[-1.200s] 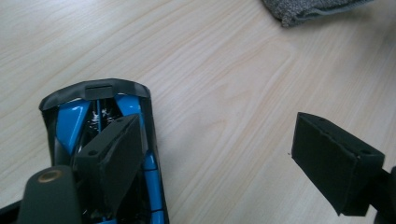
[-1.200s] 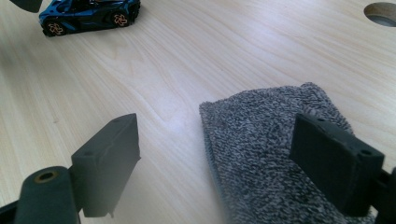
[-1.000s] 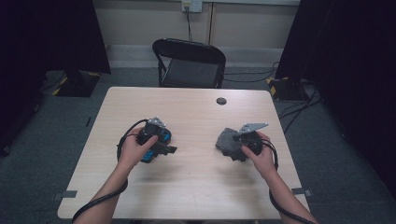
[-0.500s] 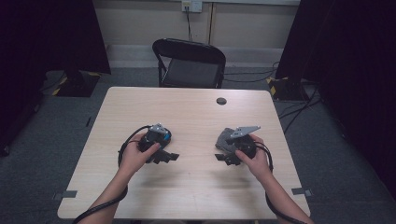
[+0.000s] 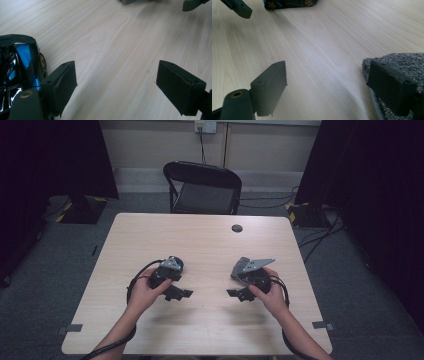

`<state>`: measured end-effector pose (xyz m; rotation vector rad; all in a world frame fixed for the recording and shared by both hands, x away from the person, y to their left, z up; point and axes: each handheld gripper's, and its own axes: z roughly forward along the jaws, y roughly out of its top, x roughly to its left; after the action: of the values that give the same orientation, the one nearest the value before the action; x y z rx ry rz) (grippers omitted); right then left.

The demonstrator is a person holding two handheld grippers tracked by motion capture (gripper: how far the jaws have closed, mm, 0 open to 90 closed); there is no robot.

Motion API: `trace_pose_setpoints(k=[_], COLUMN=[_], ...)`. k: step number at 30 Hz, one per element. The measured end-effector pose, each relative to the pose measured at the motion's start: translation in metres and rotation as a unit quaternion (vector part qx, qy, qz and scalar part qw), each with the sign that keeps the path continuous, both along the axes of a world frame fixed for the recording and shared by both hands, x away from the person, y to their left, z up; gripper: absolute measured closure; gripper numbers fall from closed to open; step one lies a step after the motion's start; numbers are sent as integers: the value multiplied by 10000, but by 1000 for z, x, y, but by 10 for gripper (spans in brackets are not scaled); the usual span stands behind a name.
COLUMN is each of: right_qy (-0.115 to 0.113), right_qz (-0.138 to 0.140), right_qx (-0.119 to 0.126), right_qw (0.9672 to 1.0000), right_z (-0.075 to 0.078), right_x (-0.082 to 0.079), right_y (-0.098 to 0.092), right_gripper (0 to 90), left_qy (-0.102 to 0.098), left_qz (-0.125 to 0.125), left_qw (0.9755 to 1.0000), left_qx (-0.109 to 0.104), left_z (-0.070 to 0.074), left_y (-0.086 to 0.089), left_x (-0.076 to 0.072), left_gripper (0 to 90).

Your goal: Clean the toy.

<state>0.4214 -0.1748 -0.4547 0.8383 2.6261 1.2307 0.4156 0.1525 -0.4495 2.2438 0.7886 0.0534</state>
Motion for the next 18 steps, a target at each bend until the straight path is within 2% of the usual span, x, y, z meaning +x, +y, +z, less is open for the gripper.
trace_pose_setpoints(k=[9, 18], right_qy=[20, 76], right_qz=[75, 126], right_qx=[-29, -14], right_qw=[10000, 9999], right_z=[-3, -9], right_x=[-6, -13], right_y=[1, 0], right_gripper=[155, 155], left_qy=[34, -36], left_qz=[-65, -147], left_qw=[10000, 9999], left_qx=[-9, 10], left_z=[-7, -9], left_y=[0, -1], left_x=[-10, -19], left_gripper=[162, 162])
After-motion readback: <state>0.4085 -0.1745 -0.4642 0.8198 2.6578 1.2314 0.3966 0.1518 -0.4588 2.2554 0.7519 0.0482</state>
